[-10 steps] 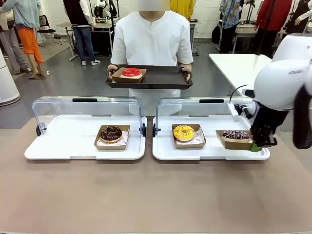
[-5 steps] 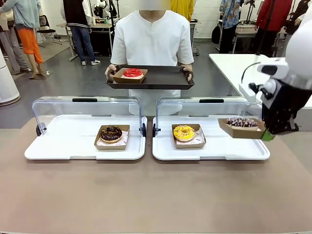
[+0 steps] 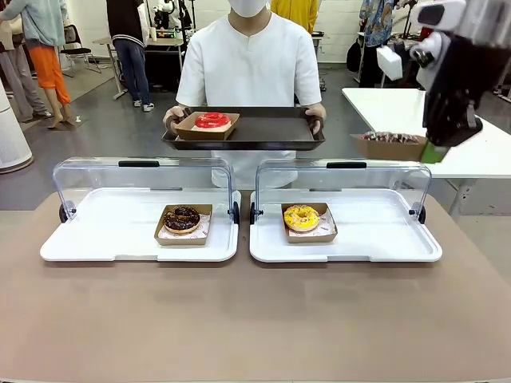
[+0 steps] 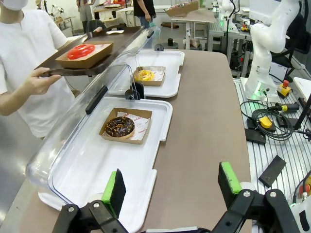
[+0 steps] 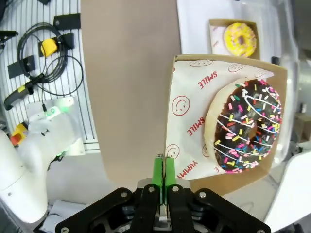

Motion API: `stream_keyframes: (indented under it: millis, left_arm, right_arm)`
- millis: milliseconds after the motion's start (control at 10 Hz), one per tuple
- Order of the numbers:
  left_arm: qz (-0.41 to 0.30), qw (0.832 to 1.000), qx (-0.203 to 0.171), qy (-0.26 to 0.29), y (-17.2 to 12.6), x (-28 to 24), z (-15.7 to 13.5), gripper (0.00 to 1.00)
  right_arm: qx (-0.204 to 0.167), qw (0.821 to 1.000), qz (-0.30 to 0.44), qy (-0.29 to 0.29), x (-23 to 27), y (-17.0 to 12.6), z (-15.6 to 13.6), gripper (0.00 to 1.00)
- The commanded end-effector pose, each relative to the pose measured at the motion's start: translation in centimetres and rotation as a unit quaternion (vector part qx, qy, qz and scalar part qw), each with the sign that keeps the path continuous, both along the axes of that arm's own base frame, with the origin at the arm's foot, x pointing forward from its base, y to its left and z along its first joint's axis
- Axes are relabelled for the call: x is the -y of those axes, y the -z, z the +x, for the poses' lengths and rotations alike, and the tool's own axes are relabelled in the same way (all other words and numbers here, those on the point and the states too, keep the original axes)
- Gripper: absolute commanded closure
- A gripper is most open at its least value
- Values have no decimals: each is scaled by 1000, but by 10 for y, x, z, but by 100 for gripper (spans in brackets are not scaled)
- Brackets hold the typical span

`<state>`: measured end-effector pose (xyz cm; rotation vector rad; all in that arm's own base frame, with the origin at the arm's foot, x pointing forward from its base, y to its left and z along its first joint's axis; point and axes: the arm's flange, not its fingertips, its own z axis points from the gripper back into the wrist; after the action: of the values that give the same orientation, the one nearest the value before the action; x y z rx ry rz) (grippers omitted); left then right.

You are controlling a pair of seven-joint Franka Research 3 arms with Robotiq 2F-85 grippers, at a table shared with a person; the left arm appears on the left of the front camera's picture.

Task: Provide the desired donut to the person.
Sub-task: Pick up and lift the Paper togo box containing the Donut pointed at by the person, then place the picked Paper togo box onto the Handle tray extended by the person.

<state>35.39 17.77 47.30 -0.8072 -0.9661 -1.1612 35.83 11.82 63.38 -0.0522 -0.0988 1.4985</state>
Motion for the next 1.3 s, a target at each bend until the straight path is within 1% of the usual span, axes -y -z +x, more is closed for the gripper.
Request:
stream_keyframes:
  millis: [0, 100, 200, 1200]
  left_arm:
    - [-8, 1000, 7, 0, -1, 0, -1, 0]
    - [-8, 1000, 7, 0, -1, 0, -1, 0]
    - [-8, 1000, 7, 0, -1, 0, -1, 0]
    - [-8, 1000, 7, 0, -1, 0, -1, 0]
  right_arm:
    - [-19, 1000, -18, 9, -9, 5, 27, 100]
    - [-20, 999, -20, -17, -9, 12, 35, 100]
    - [-5, 1000, -2, 1, -5, 1, 13, 100]
    - [-5, 1000, -2, 1, -5, 1, 13, 100]
